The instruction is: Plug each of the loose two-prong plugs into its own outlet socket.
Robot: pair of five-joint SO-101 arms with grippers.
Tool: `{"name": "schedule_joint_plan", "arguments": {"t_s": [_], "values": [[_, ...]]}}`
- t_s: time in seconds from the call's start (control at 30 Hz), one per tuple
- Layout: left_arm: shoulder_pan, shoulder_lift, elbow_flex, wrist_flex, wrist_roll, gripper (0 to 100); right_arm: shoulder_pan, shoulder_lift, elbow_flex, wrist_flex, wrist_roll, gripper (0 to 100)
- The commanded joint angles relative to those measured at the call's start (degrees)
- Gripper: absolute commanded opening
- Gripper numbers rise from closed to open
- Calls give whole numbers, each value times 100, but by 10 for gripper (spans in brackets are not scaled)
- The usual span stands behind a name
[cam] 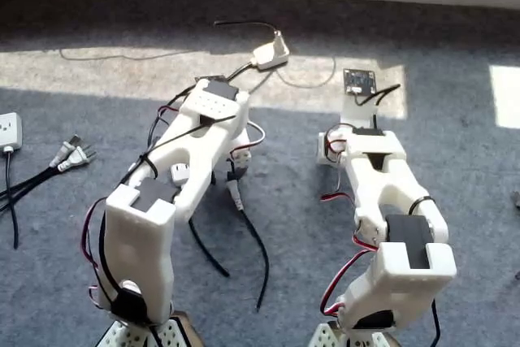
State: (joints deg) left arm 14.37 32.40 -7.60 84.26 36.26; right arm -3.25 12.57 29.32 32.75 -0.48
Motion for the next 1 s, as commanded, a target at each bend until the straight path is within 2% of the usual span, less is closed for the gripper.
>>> {"name": "schedule_joint_plan", "arguments": {"t_s": [0.0, 0.1, 0.37, 0.47, 0.57, 0.73, 0.97], "values": [[110, 171, -110, -53, 26, 85, -4, 13, -277, 13, 53, 9], [110, 198, -163, -53, 26, 3, -4, 13, -277, 13, 53, 9], [101, 145, -189, -44, 9, 14, -4, 13, -277, 4, 53, 9], [22, 145, -611, -44, -97, 14, -4, 13, -277, 4, 53, 9], [-180, 198, -1279, -44, -923, 14, -4, 13, -277, 4, 53, 9], [-356, 198, -2009, -88, -1855, 14, -4, 13, -277, 4, 53, 9], [-338, 268, -2246, -97, -3455, 18, -4, 13, -277, 4, 53, 9]]}}
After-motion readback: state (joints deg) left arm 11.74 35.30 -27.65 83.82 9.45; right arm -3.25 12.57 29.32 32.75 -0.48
